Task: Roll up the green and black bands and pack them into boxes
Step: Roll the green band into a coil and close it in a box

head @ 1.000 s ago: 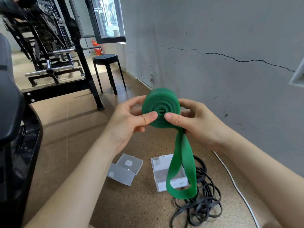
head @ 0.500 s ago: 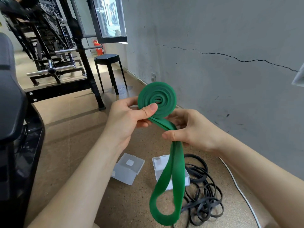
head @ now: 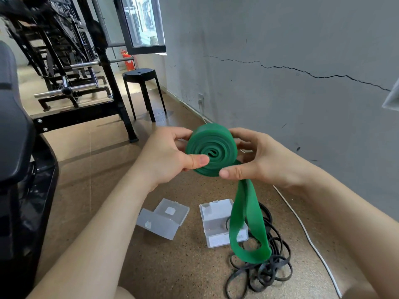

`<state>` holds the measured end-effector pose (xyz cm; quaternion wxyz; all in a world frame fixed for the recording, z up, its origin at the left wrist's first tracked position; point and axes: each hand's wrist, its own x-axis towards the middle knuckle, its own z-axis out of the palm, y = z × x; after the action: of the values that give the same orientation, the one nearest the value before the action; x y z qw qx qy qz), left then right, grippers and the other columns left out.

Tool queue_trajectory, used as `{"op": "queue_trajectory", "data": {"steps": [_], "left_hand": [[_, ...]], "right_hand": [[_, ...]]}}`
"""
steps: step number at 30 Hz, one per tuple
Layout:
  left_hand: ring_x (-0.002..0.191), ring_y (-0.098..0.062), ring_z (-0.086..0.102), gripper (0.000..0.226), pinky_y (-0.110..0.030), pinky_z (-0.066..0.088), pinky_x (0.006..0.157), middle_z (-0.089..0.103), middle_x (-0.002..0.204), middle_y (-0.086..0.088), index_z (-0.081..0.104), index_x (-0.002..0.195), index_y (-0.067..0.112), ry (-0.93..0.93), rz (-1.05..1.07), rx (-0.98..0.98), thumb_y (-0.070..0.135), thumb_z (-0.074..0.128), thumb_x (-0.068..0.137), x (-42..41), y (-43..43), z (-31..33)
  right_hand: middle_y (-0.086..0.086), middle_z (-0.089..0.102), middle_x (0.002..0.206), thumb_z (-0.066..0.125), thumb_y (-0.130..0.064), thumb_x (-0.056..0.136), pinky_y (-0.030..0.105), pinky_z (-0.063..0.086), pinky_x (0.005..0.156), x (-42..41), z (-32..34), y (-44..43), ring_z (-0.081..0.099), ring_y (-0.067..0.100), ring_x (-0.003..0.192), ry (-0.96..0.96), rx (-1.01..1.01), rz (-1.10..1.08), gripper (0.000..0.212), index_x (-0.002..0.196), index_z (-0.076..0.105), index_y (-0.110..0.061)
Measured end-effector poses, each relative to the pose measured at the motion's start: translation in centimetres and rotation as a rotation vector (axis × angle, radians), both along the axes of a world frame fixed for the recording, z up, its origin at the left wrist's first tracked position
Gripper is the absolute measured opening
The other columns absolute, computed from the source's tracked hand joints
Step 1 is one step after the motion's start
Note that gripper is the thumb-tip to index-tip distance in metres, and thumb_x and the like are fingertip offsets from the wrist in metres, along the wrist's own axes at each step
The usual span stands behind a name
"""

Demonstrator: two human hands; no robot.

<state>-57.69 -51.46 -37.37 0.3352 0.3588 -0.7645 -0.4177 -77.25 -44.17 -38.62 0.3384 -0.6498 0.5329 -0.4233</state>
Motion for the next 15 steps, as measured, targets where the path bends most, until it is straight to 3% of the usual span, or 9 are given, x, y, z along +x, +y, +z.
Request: {"op": "queue_trajectory", "data": {"steps": [3,7,10,15], "left_hand": [[0.077,-0.006,0.071,0.031,-0.026,0.056,0.065,0.075,0.084,0.008,0.069,0.091,0.028,-0.041,0.012,-0.074,0.011,0.083,0.069,-0.3,0.0,-0.3],[0.065,-0.007,0.063,0.047,-0.017,0.039,0.045,0.073,0.087,0.007,0.062,0.110,0.029,0.226,0.032,0.152,0.021,0.082,0.069,-1.3,0.3,-1.3],[0.061,-0.010,0.054,0.041,-0.018,0.034,0.043,0.067,0.081,0.006,0.062,0.108,0.019,0.364,-0.003,0.279,0.018,0.080,0.071,-2.4,1.0,-2.2],[0.067,-0.015,0.062,0.037,-0.022,0.047,0.052,0.071,0.088,-0.005,0.067,0.100,0.011,0.490,0.038,0.300,0.021,0.075,0.065,-2.9,1.3,-2.1]], "right_hand": [[-0.002,0.074,0.102,0.081,-0.035,0.062,0.037,0.054,0.091,0.2,-0.5,-0.2,0.068,0.014,0.098,-0.026,-0.017,-0.060,0.053,0.112,0.067,-0.021],[0.007,0.075,0.098,0.078,-0.018,0.073,0.019,0.051,0.064,0.3,-0.7,-0.5,0.072,0.014,0.082,-0.289,-0.009,-0.101,0.035,0.107,0.068,-0.014],[0.006,0.074,0.096,0.075,-0.024,0.070,0.018,0.041,0.050,0.5,-1.0,-0.7,0.065,0.011,0.070,-0.436,0.018,-0.110,0.043,0.110,0.068,-0.011],[0.012,0.064,0.093,0.074,-0.023,0.071,0.020,0.032,0.047,0.9,-1.2,-0.9,0.050,0.013,0.064,-0.575,0.080,-0.062,0.047,0.114,0.065,-0.007]]}}
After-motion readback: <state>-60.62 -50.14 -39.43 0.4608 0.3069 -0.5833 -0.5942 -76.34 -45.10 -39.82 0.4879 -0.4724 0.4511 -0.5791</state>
